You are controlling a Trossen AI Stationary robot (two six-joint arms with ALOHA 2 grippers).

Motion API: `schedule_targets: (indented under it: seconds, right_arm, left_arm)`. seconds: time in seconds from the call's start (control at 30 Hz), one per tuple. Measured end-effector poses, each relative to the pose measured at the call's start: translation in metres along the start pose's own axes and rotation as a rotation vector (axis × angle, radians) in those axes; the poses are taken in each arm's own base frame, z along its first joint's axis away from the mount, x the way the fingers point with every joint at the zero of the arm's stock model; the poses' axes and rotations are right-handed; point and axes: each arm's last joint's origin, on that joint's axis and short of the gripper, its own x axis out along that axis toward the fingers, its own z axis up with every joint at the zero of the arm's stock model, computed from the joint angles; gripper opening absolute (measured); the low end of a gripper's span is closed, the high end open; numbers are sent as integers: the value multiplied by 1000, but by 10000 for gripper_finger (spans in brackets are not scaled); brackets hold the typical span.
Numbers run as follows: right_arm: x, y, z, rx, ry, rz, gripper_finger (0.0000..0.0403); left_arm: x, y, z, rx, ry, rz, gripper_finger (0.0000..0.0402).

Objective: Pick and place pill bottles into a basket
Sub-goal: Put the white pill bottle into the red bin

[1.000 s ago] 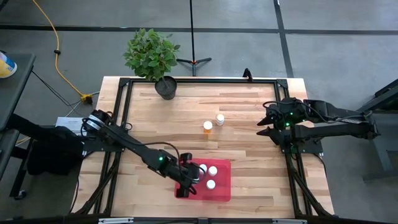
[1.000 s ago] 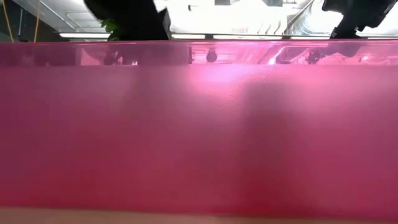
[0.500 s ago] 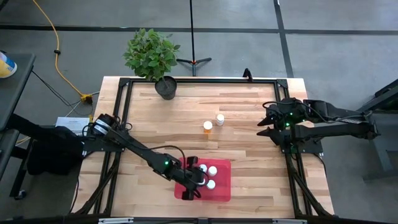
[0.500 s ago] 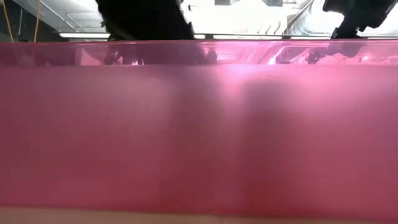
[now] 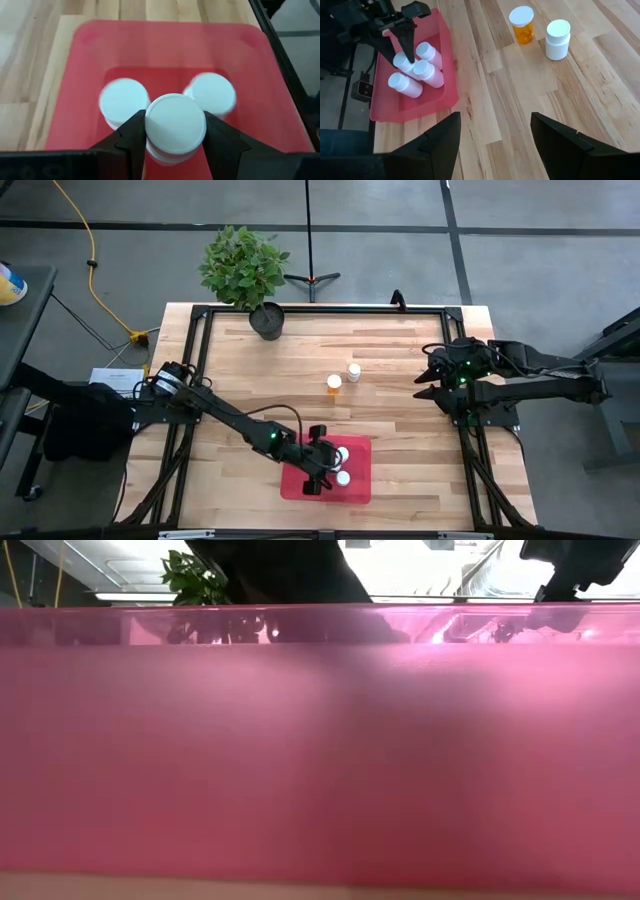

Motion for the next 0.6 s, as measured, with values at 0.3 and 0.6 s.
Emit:
schedule_targets:
  seconds: [0.3,0.6]
  right_arm:
    - [0,0,0,10,4,1,232]
    - [0,0,0,1,4,-2,232]
  left_arm:
    - [3,10,5,1,-14,-32,191]
    - [3,8,5,14,-4,-72,191]
